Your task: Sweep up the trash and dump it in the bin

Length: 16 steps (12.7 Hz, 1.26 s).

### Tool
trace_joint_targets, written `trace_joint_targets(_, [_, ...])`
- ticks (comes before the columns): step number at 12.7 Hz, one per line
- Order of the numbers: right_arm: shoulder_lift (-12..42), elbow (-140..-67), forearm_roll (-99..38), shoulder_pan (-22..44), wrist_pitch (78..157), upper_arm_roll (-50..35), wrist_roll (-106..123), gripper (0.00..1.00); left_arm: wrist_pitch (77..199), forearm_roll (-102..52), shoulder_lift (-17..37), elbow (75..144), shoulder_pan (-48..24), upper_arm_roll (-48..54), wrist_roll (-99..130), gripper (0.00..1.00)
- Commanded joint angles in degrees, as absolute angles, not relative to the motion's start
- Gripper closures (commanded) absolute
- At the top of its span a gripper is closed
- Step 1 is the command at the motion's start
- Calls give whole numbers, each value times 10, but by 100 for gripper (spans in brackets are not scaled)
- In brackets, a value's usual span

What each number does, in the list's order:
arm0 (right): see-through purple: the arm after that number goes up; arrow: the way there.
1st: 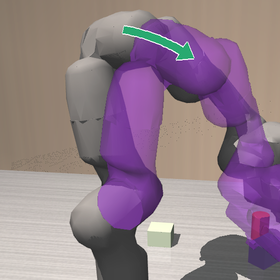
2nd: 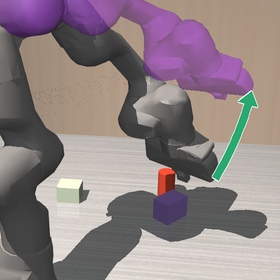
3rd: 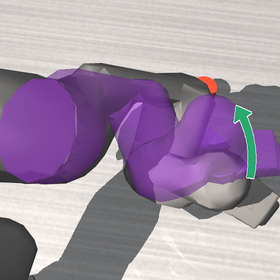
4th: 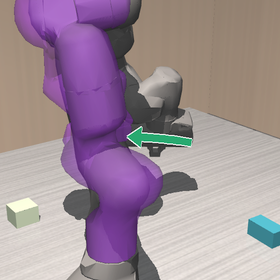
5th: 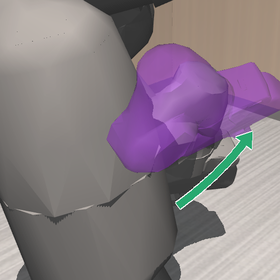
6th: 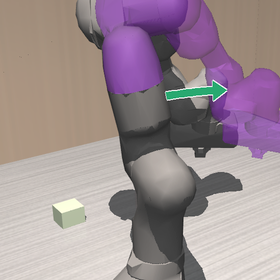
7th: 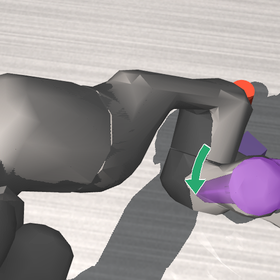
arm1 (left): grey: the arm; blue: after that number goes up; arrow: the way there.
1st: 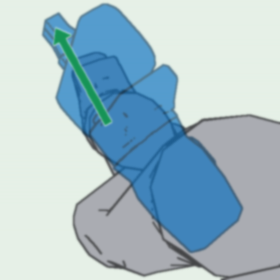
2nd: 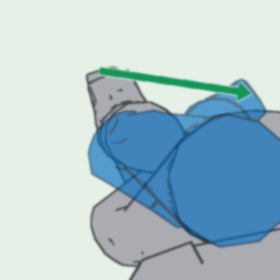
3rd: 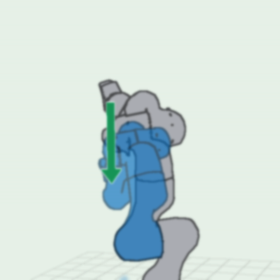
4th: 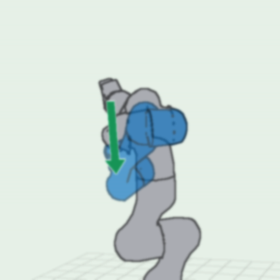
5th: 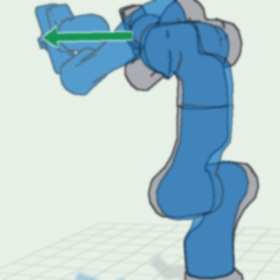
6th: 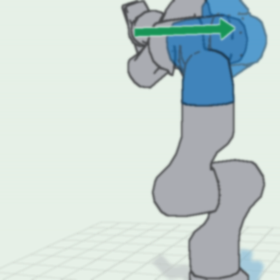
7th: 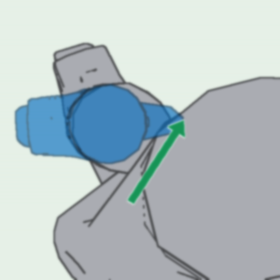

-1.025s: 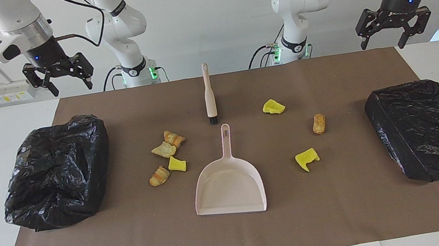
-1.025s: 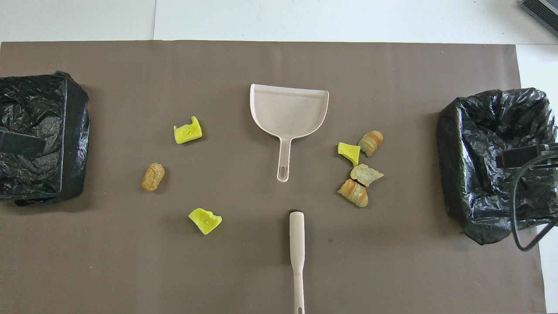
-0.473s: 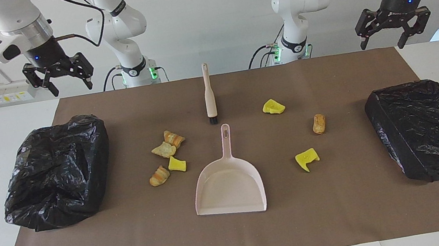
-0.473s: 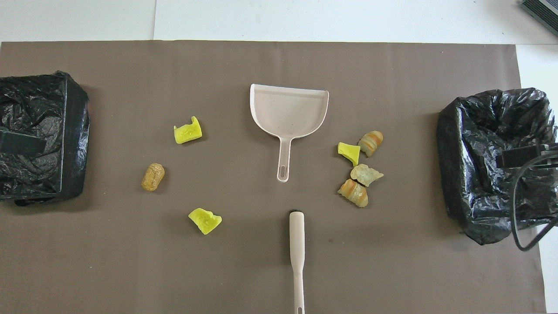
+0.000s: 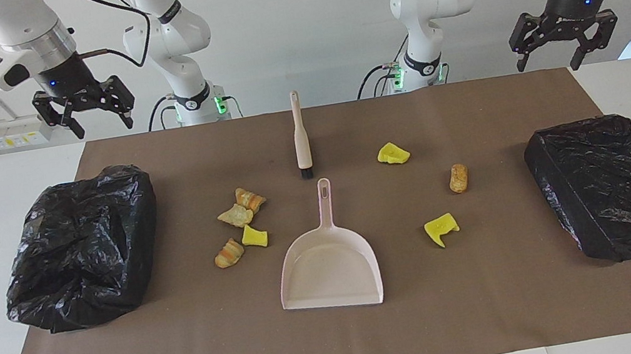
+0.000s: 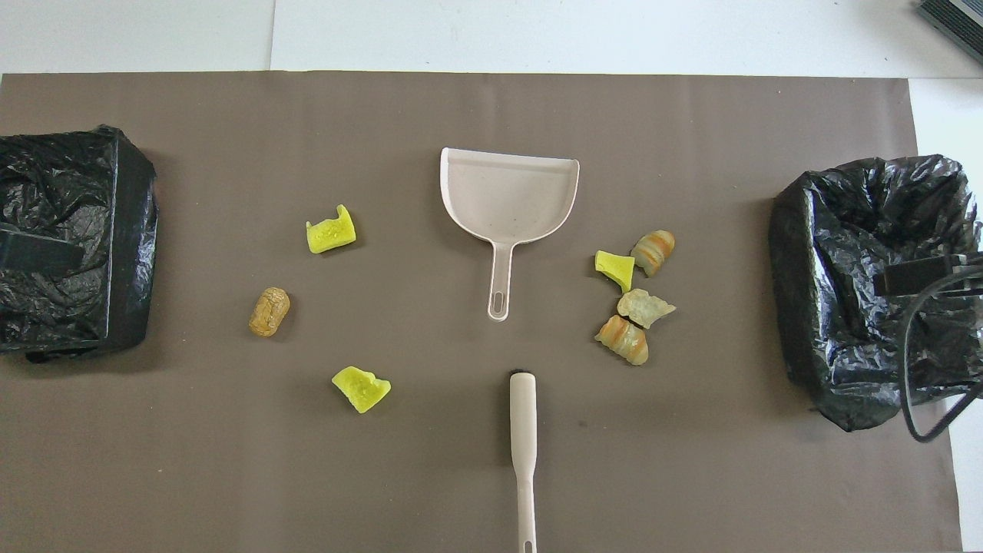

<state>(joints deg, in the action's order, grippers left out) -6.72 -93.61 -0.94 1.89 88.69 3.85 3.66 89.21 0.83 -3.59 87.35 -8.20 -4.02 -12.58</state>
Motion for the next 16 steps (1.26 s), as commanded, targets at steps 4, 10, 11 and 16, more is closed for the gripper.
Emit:
trace_joint_targets(4, [-71, -934, -15, 11, 875, 35, 55, 0, 884, 5, -43, 875, -86, -38, -125, 0])
trace_joint_targets(10, [-71, -934, -15, 11, 875, 35, 55, 0, 893, 1, -52, 889, -92, -5, -125, 0])
trace_joint_targets(11, [-71, -934, -15, 11, 875, 34, 55, 0, 898, -1, -55, 897, -101, 3, -125, 0])
trace_joint_targets(16, [-71, -934, -14, 10, 871, 41, 59, 0, 946, -11, -66, 972, -224, 4, 4, 0])
